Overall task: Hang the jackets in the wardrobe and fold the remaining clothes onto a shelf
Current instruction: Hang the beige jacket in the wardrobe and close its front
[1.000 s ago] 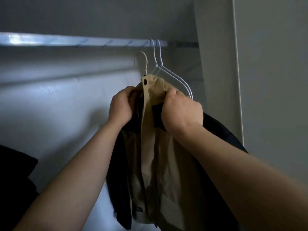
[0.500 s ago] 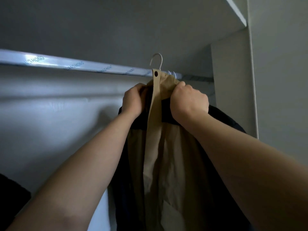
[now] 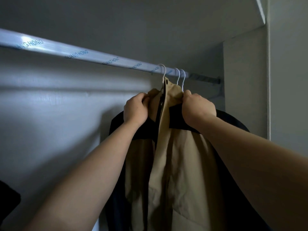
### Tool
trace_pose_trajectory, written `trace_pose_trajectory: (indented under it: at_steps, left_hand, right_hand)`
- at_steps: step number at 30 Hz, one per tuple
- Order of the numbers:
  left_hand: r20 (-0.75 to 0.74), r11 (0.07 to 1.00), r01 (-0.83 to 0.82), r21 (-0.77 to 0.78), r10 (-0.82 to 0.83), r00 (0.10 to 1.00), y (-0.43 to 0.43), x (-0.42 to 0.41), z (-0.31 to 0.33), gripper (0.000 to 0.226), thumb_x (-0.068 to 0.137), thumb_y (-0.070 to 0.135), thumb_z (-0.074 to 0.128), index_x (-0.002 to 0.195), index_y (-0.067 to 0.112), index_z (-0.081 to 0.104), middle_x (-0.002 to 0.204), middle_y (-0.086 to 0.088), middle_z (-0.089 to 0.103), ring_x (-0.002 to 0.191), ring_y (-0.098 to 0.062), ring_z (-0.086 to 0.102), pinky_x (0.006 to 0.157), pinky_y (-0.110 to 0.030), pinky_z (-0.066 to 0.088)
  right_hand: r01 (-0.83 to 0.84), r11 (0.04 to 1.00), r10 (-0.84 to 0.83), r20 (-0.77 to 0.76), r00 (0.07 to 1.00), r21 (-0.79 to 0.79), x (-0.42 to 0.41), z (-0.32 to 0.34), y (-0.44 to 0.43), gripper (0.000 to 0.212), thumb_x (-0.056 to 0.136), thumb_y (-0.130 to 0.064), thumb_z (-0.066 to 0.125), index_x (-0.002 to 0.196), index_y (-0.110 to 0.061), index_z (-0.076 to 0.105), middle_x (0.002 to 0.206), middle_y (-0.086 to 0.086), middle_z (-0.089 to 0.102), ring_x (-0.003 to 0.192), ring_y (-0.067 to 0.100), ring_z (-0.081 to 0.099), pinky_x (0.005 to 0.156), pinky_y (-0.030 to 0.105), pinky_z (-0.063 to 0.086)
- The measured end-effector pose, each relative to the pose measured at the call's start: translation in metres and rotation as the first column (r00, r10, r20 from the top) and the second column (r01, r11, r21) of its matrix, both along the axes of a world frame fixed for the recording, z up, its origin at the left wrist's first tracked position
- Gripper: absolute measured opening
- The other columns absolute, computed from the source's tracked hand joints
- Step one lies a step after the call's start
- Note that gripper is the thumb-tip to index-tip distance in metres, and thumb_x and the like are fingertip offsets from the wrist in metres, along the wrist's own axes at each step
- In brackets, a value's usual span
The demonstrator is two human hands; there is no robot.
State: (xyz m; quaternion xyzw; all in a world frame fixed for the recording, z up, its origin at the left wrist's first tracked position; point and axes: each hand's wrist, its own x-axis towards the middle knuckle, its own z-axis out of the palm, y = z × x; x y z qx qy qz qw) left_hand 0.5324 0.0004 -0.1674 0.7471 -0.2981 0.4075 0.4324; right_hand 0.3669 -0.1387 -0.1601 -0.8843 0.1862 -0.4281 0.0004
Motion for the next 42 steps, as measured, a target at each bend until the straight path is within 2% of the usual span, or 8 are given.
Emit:
trace_pose_trajectory:
  at_steps: [5, 8, 11, 15, 21, 27, 35, 42]
  left_hand:
    - [-0.041, 0.999, 0.031, 0.032, -0.030, 0.999, 0.002, -0.008, 0.000, 0.017, 0.100, 0.036, 0.054, 0.106, 0.029, 0.069, 0.097, 0.006, 0.071, 0.091, -0.022, 0.065, 0.077, -0.034, 0.054]
    - [-0.004, 0.999, 0.044, 0.023, -0.044, 0.999, 0.005, -0.018, -0.010, 0.022, 0.098, 0.036, 0.059, 0.118, 0.028, 0.066, 0.108, 0.009, 0.068, 0.098, -0.015, 0.064, 0.080, -0.029, 0.050]
    - [0.048, 0.996, 0.072, -0.050, -0.070, 0.996, 0.011, -0.032, -0.040, 0.039, 0.094, 0.035, 0.066, 0.131, 0.028, 0.056, 0.129, 0.008, 0.056, 0.097, -0.003, 0.057, 0.082, -0.018, 0.044]
    - [0.027, 0.978, 0.115, -0.173, -0.112, 0.993, 0.020, -0.054, -0.132, 0.034, 0.091, 0.030, 0.072, 0.120, 0.026, 0.054, 0.122, 0.009, 0.051, 0.085, -0.001, 0.061, 0.069, -0.008, 0.047]
    - [-0.322, 0.974, 0.142, -0.176, -0.194, 0.927, 0.026, -0.071, -0.278, 0.019, 0.093, 0.024, 0.072, 0.108, 0.020, 0.061, 0.101, 0.008, 0.065, 0.090, -0.006, 0.064, 0.075, -0.014, 0.049]
    - [-0.694, 0.984, 0.155, -0.088, -0.172, 0.699, 0.033, -0.067, -0.382, 0.035, 0.095, 0.038, 0.068, 0.124, 0.021, 0.060, 0.115, 0.006, 0.068, 0.104, -0.011, 0.066, 0.085, -0.025, 0.055]
    - [-0.772, 0.988, 0.153, 0.010, -0.090, 0.630, 0.013, -0.062, -0.386, 0.087, 0.082, 0.066, 0.069, 0.152, 0.026, 0.037, 0.150, 0.003, 0.049, 0.135, -0.023, 0.050, 0.107, -0.047, 0.047]
    - [-0.656, 0.968, 0.215, 0.126, -0.082, 0.751, 0.004, -0.093, -0.370, 0.027, 0.087, 0.048, 0.070, 0.092, 0.022, 0.066, 0.089, 0.009, 0.071, 0.084, -0.012, 0.068, 0.075, -0.039, 0.059]
  right_hand:
    - [0.122, 0.992, -0.123, -0.038, 0.992, -0.039, -0.002, -0.003, -0.006, 0.030, 0.098, -0.017, 0.043, 0.127, -0.012, 0.048, 0.122, 0.016, 0.053, 0.114, 0.036, 0.049, 0.097, 0.048, 0.038]
    - [0.252, 0.955, -0.232, 0.131, 0.964, -0.159, -0.002, -0.017, -0.003, 0.037, 0.090, -0.014, 0.049, 0.127, -0.010, 0.045, 0.128, 0.019, 0.044, 0.117, 0.039, 0.042, 0.099, 0.052, 0.035]
    - [0.111, 0.965, -0.015, 0.378, 0.926, -0.236, -0.007, -0.049, 0.006, 0.025, 0.086, -0.012, 0.055, 0.110, -0.010, 0.049, 0.111, 0.017, 0.049, 0.098, 0.037, 0.047, 0.082, 0.048, 0.037]
    - [-0.259, 0.963, 0.265, 0.429, 0.864, -0.073, -0.014, -0.142, 0.032, 0.012, 0.095, -0.036, 0.049, 0.100, -0.025, 0.046, 0.096, -0.003, 0.050, 0.084, 0.016, 0.051, 0.070, 0.038, 0.049]
    - [-0.311, 0.888, 0.249, 0.214, 0.945, 0.338, -0.025, -0.304, 0.042, 0.016, 0.096, -0.036, 0.057, 0.098, -0.033, 0.042, 0.094, -0.008, 0.050, 0.077, 0.012, 0.054, 0.066, 0.037, 0.053]
    - [-0.102, 0.717, 0.246, -0.114, 0.962, 0.689, -0.029, -0.391, 0.043, 0.012, 0.096, -0.025, 0.056, 0.103, -0.030, 0.048, 0.100, -0.006, 0.060, 0.076, 0.009, 0.056, 0.069, 0.033, 0.055]
    - [-0.061, 0.664, 0.348, -0.236, 0.907, 0.745, -0.026, -0.419, 0.038, 0.045, 0.093, -0.020, 0.055, 0.137, -0.027, 0.047, 0.128, -0.002, 0.061, 0.099, 0.015, 0.061, 0.078, 0.022, 0.051]
    - [-0.036, 0.631, 0.381, -0.269, 0.885, 0.775, -0.034, -0.429, 0.038, 0.055, 0.088, -0.033, 0.066, 0.138, -0.027, 0.043, 0.127, -0.001, 0.057, 0.098, 0.015, 0.061, 0.088, 0.031, 0.057]
